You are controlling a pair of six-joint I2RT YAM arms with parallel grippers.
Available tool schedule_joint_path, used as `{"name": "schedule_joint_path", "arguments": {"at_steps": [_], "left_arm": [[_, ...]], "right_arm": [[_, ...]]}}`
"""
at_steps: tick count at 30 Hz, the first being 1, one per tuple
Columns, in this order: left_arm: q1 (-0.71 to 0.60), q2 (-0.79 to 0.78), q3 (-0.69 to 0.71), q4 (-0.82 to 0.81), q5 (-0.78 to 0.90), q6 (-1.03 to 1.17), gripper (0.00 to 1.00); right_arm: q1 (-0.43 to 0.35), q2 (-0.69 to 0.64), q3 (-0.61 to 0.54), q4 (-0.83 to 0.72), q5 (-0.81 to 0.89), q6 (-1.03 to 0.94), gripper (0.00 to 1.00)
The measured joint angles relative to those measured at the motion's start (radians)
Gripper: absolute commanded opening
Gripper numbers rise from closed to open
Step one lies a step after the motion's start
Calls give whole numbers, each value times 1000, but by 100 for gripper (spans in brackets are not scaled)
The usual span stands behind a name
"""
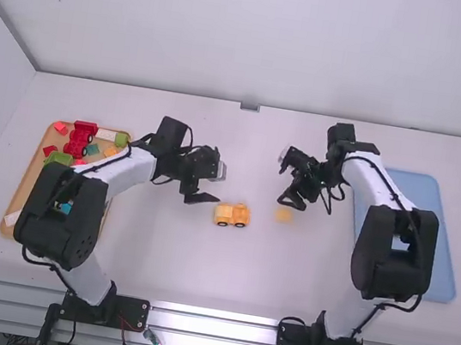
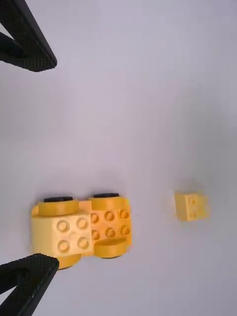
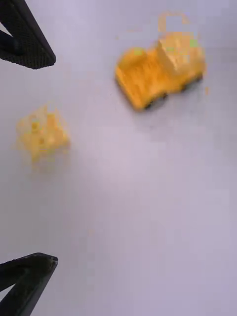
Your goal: Assemble lego blocks to make yellow taxi
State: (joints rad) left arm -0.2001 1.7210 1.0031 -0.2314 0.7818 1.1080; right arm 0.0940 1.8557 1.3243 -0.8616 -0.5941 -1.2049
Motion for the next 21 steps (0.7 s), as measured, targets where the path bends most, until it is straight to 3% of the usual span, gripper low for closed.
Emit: {"name": "schedule_joint_path", "arguments": {"at_steps": [5,11,17,21], "left_arm": [[0,0,-19,36,76,0,99],[-7,0,-119,124,153,0,99],[-10,0,-208,274,225,-19,99],[-10,0,-233,356,237,-75,99]], "right_arm": [[-42,0,-27,25,-116,-208,99],[-81,0,-219,180,-198,-370,100],[-83,0,-385,476,-206,-309,99],[-95,0,-442,523,-204,-290,97]]}}
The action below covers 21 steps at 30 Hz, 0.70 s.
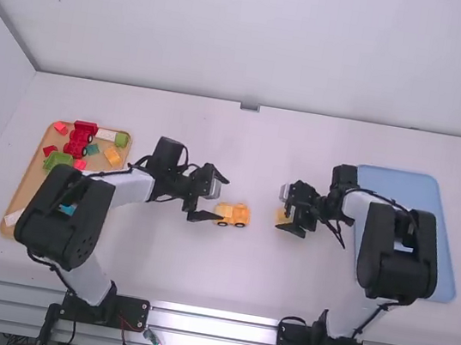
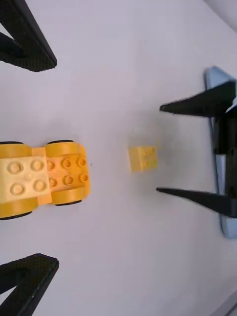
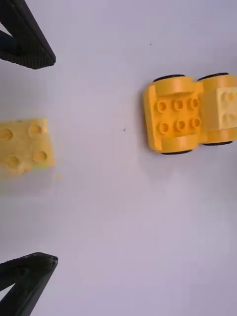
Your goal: Assemble lego blocks to make yellow taxi
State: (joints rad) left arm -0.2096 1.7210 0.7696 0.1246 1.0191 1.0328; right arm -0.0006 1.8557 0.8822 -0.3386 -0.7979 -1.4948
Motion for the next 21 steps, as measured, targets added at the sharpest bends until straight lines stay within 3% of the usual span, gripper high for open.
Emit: {"name": "schedule_joint_path", "arguments": {"at_steps": [7,14,21], "left_arm": [[0,0,-8,45,10,-78,99],[0,0,-9,42,10,-95,99],[-6,0,-9,45,10,-117,99]], "right_arm": [[0,56,-14,106,27,56,91],[-21,168,79,-46,-5,-23,70],[-65,177,94,-82,-42,-130,61]]}}
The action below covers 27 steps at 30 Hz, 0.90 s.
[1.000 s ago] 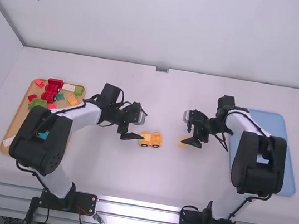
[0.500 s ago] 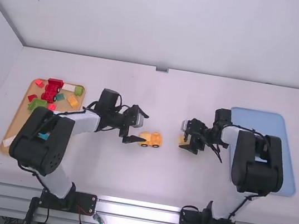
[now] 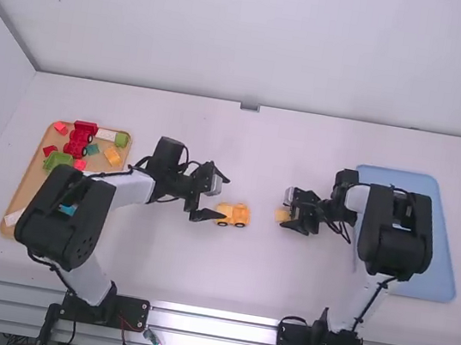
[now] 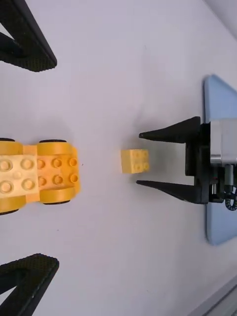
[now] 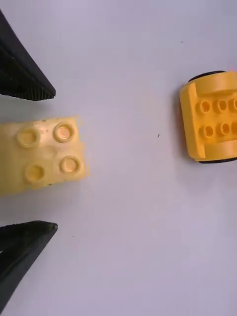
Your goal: Assemble lego blocks to make yellow taxi
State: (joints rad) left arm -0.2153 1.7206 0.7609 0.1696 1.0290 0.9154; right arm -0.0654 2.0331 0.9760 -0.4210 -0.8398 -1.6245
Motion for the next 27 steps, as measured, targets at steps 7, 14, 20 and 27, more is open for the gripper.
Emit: {"name": "schedule_joint_path", "arguments": {"at_steps": [7,14,20,27], "left_arm": [[0,0,0,0,0,-4,99],[-4,0,0,0,8,-3,99],[-30,0,-5,1,7,1,99],[-90,59,-16,60,-60,19,95]], "right_arm": [[-3,41,0,11,-31,-56,49],[-2,61,0,36,-74,-50,34],[-4,61,2,0,-72,-51,37],[17,71,68,-111,-70,-50,32]]}}
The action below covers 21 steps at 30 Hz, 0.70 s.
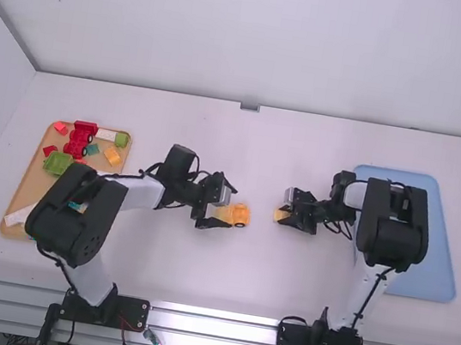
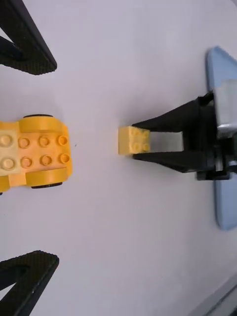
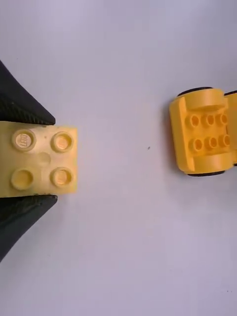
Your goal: Assemble lego blocks to make yellow taxi
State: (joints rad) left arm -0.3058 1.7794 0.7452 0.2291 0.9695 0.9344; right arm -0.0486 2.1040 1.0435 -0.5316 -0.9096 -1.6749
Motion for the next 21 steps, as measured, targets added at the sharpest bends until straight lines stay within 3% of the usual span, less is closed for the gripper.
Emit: {"name": "schedule_joint_path", "arguments": {"at_steps": [6,21], "left_arm": [[-33,85,0,63,-63,-19,95],[-35,143,0,76,-159,-22,95]], "right_arm": [[52,0,71,-74,2,0,26],[161,-1,105,-128,10,0,22]]}}
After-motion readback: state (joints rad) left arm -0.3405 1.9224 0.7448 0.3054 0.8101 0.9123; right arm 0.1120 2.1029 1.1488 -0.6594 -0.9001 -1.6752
